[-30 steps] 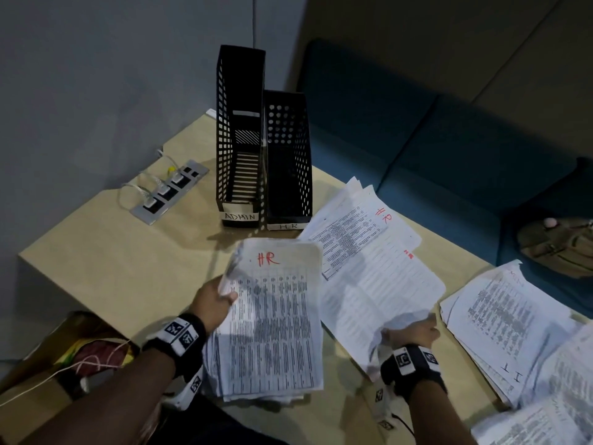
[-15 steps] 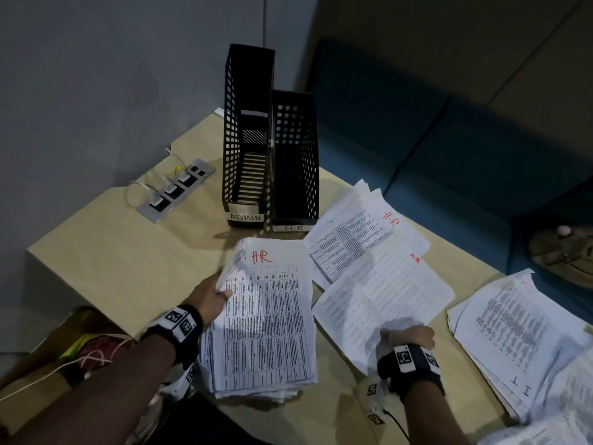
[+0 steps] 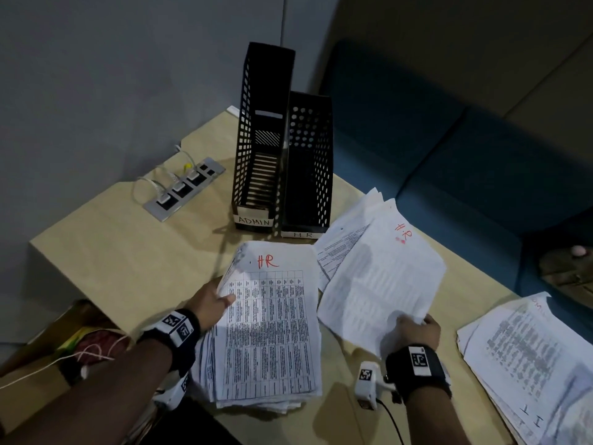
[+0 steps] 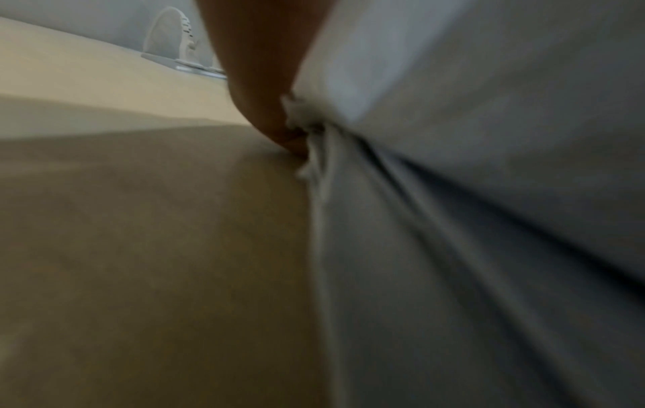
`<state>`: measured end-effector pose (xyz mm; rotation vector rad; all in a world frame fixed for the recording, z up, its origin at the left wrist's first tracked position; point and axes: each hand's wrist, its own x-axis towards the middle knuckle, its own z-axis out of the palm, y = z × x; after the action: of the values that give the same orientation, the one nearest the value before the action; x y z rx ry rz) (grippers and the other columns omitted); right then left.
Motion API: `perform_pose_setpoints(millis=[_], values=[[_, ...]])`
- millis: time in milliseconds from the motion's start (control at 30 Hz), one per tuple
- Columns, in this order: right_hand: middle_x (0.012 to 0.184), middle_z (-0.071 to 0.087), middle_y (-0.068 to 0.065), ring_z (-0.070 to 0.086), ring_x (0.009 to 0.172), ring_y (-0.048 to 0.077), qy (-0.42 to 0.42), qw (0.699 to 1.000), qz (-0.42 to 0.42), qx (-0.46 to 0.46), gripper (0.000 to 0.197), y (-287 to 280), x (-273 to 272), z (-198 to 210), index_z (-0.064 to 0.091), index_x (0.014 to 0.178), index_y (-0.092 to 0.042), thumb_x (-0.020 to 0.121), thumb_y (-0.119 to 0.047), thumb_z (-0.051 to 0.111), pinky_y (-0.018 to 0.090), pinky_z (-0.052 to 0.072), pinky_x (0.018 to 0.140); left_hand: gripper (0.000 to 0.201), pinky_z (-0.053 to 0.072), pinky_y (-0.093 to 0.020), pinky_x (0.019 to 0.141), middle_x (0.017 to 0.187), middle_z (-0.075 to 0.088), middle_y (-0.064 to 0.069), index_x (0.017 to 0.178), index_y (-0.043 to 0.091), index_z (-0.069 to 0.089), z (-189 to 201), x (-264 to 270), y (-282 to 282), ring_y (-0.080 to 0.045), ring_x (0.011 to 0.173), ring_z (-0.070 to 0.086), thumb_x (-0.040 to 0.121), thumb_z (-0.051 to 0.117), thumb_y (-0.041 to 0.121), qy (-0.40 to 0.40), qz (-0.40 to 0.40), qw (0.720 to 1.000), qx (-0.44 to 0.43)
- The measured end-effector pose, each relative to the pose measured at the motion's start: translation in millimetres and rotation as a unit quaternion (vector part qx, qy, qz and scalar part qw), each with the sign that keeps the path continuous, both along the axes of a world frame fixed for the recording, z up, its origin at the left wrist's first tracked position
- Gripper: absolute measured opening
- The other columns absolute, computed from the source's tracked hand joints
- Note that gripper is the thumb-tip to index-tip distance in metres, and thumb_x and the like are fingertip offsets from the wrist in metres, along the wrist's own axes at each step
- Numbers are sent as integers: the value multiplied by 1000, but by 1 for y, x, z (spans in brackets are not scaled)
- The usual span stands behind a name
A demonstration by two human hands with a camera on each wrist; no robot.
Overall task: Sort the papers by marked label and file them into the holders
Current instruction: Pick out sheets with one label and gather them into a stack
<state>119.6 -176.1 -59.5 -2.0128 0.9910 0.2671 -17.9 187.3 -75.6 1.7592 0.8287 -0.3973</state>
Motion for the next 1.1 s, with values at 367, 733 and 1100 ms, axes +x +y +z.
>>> perform_pose_setpoints(millis=[367,733,1100], values=[[140,30,21,35,128,38,96,989,42,-108,91,85,55,7,23,139,-5,72,-32,79,45,35,105,64,50,-33,86,140,50,1,140,47,27,-21,-3,9,-13,99,59,87,59,31,7,14,1000,-3],[119,54,33,57,97,48,-14,992,86,-97,60,15,-3,21,26,138,-19,88,-10,57,49,50,78,63,39,-20,60,129,53,-7,145,37,23,-17,0,5,-1,68,42,93,56,23,1,15,1000,-3],[121,58,16,58,104,37,-30,926,287,-243,31,-53,-100,26,54,116,-8,87,-18,58,41,48,78,50,31,-49,107,138,52,-10,138,20,45,-5,7,0,-30,122,48,92,56,6,-15,28,998,-56]])
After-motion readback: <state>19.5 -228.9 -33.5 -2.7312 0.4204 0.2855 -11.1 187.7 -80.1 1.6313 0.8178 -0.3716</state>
